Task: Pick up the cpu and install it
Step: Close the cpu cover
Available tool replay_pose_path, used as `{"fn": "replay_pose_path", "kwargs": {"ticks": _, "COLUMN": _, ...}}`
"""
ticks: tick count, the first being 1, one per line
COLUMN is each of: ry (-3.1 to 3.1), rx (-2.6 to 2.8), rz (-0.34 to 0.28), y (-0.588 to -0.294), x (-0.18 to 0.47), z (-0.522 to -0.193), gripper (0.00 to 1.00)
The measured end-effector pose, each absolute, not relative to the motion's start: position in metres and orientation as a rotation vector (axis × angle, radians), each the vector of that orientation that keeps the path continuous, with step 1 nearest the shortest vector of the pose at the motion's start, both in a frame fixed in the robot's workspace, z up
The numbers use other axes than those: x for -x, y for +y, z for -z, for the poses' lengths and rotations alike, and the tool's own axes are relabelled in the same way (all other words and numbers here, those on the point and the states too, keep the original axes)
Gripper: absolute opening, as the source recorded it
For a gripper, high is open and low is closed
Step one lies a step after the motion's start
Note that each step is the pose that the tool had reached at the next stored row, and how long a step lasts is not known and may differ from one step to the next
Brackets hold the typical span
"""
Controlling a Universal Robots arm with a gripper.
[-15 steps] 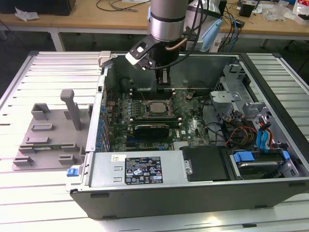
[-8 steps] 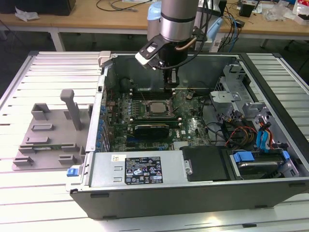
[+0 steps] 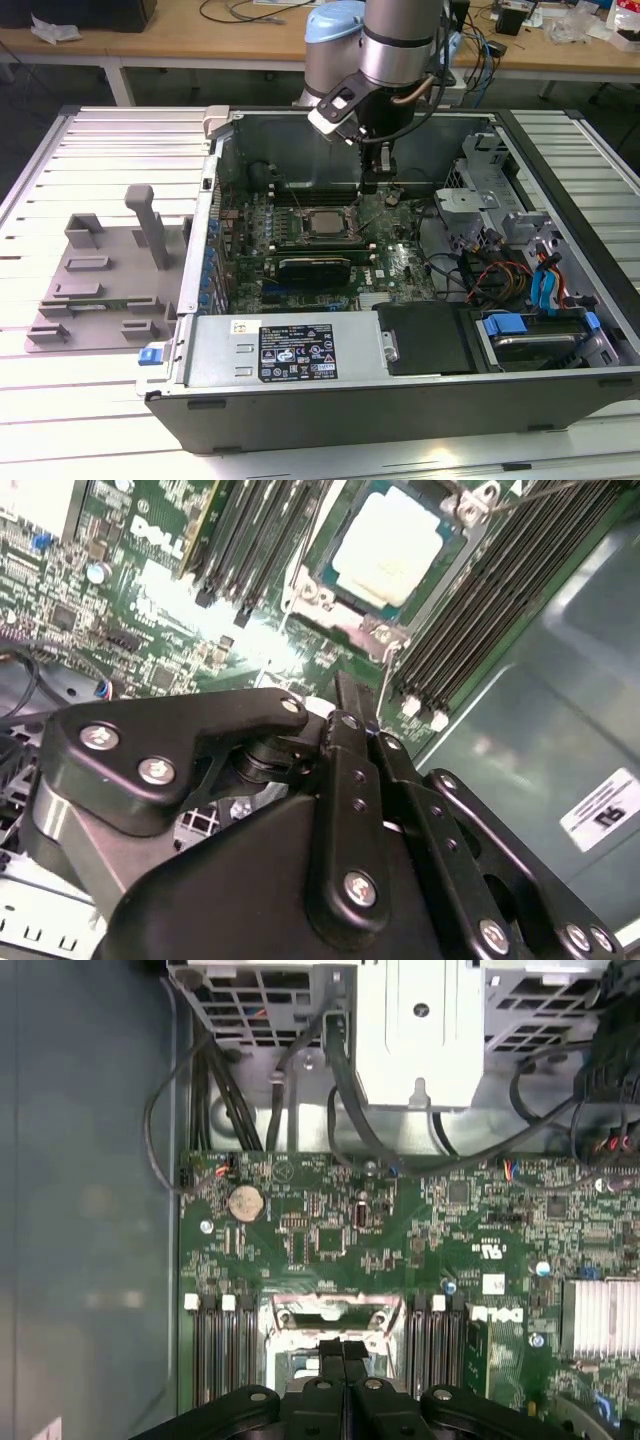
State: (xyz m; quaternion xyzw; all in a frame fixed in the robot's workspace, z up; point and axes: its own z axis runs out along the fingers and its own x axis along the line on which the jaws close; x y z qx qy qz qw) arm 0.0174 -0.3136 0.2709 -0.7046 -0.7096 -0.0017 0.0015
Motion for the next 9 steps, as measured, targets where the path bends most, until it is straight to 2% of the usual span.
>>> {"fn": "replay_pose_path", "kwargs": {"ticks": 9, "ry": -2.227, "rx": 2.211, "rz": 0.005, "y": -0.314, "x": -0.051, "z": -0.271, "gripper": 0.11}}
